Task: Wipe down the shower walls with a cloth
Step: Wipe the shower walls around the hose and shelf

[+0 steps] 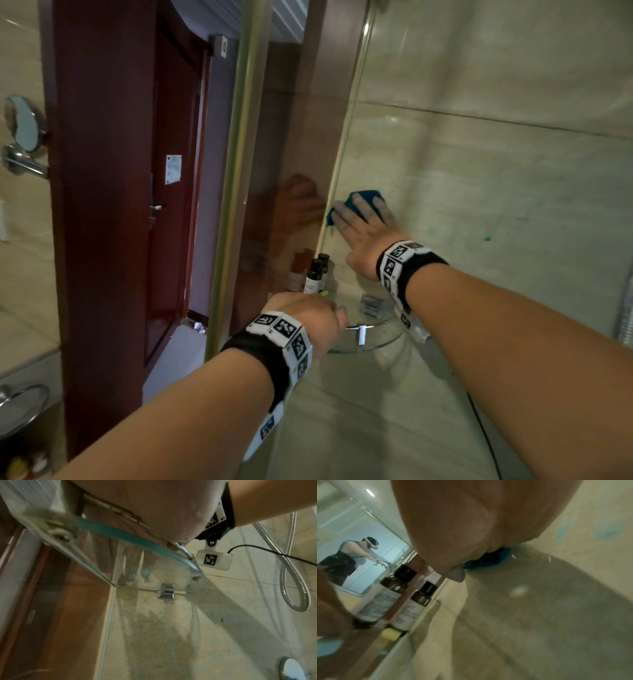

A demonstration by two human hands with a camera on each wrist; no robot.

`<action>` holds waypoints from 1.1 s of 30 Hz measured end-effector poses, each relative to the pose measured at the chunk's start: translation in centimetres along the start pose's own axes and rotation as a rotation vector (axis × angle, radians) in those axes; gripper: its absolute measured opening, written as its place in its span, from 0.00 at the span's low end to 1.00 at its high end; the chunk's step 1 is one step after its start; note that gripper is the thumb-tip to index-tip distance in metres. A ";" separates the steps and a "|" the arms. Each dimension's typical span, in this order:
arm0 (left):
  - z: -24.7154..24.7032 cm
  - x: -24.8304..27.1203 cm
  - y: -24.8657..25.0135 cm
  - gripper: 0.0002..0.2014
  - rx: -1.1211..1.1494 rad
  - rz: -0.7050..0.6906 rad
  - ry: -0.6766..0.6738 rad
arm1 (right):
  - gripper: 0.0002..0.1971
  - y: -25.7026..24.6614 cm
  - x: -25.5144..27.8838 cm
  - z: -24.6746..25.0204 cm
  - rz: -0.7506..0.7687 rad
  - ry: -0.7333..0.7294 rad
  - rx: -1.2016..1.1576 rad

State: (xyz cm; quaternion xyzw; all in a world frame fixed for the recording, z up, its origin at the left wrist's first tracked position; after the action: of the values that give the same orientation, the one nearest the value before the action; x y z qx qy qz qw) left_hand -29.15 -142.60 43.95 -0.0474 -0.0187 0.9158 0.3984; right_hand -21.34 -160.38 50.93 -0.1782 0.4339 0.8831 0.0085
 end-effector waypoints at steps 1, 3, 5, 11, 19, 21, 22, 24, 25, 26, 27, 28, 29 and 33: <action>0.0 0.0 0.0 0.12 0.000 -0.004 0.003 | 0.41 0.8 -0.4 0.2 0.017 0.004 0.033; -0.2 -0.1 -0.1 0.12 -0.007 -0.010 0.030 | 0.40 3.3 -1.5 1.7 -0.006 0.036 0.077; -0.3 -0.2 -0.1 0.13 -0.015 -0.010 0.056 | 0.40 6.7 -3.0 4.2 -0.138 0.100 0.071; -0.1 -0.3 -0.1 0.14 -0.026 -0.012 0.033 | 0.40 10.1 -6.0 9.1 -0.429 0.200 -0.103; -0.2 -0.4 -0.4 0.18 0.010 0.022 0.037 | 0.43 0.9 -2.9 3.7 -0.311 0.187 -0.087; -0.2 -0.5 -0.4 0.15 0.019 0.021 0.033 | 0.41 -0.5 -1.3 1.8 -0.221 0.139 -0.037; -0.3 -0.5 -0.4 0.13 0.025 0.023 0.034 | 0.41 -0.9 -0.6 1.1 -0.178 0.109 -0.020; -0.3 -0.5 -0.3 0.12 0.051 0.037 0.032 | 0.39 -1.0 0.1 0.2 -0.109 0.054 -0.007; -0.3 -0.5 -0.3 0.12 0.053 0.040 0.035 | 0.38 -0.5 0.3 0.2 -0.083 0.035 -0.004; -0.3 -0.4 -0.2 0.12 0.046 0.038 0.040 | 0.38 0.3 0.3 0.5 -0.064 0.028 0.000; -0.3 -0.4 -0.2 0.13 0.038 0.035 0.040 | 0.38 1.3 0.1 1.1 -0.058 0.034 0.008; -0.4 -0.4 -0.2 0.13 0.022 0.030 0.033 | 0.38 2.7 0.0 1.9 -0.074 0.050 0.023; -0.5 -0.5 -0.2 0.13 0.003 0.023 0.024 | 0.38 4.5 -0.2 2.8 -0.109 0.073 0.042; -0.7 -1.0 -0.3 0.13 -0.002 0.036 0.024 | 0.38 12.9 -1.3 7.1 -0.305 0.134 -0.058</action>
State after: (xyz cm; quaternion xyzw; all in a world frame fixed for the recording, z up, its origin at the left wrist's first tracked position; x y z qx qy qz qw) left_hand -28.15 -143.16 43.37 -0.0593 -0.0140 0.9222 0.3820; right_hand -24.49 -162.83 65.19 -0.3010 0.3758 0.8697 0.1085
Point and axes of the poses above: each hand's wrist, its own x-axis away from the middle knuckle, its own z-axis out of the back of the hand, y = z × x, the point moved 1 cm from there along -x, towards the middle knuckle, and after that the axes turned 11 degrees about x, right-handed, at the moved point
